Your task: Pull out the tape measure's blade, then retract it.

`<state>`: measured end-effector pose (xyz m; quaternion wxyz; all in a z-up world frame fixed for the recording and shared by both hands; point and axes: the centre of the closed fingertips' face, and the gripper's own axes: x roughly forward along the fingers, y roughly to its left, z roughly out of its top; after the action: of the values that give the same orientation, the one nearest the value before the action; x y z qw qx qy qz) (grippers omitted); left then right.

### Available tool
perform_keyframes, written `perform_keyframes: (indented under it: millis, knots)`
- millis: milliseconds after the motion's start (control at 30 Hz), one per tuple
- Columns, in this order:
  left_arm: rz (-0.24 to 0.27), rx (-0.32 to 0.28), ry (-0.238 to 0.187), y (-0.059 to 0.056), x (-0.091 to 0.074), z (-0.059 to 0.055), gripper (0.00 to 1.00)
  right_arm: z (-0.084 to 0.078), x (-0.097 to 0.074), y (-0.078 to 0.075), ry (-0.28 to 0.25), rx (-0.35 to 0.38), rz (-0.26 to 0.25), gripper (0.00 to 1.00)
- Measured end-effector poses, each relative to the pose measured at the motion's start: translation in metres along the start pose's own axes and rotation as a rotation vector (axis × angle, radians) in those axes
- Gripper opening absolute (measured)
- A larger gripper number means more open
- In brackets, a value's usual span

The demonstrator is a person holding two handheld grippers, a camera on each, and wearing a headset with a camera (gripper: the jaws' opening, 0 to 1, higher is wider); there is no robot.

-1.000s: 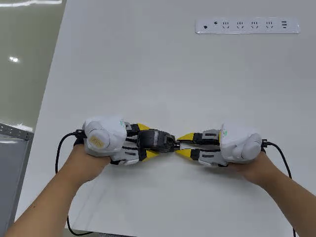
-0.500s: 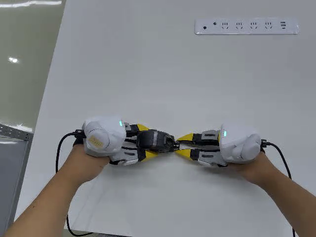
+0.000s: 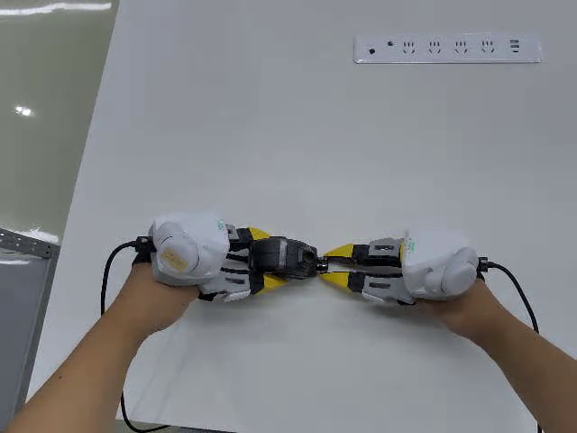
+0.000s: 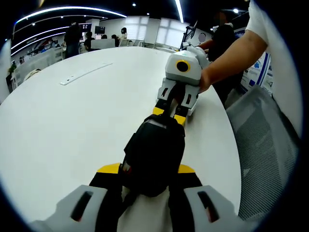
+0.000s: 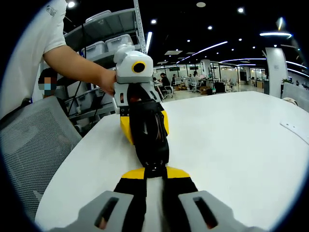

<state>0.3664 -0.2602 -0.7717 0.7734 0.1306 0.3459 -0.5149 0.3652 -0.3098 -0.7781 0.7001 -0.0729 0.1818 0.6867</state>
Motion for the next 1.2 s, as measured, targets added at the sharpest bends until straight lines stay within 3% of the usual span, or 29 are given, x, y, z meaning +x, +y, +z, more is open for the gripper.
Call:
perform_keyframes:
  millis: [1200]
  knots:
    - [-0.008, 0.016, 0.008, 0.0, 0.0, -0.001, 0.33, -0.008, -0.021, -0.001, 0.0, 0.025, -0.007, 0.1]
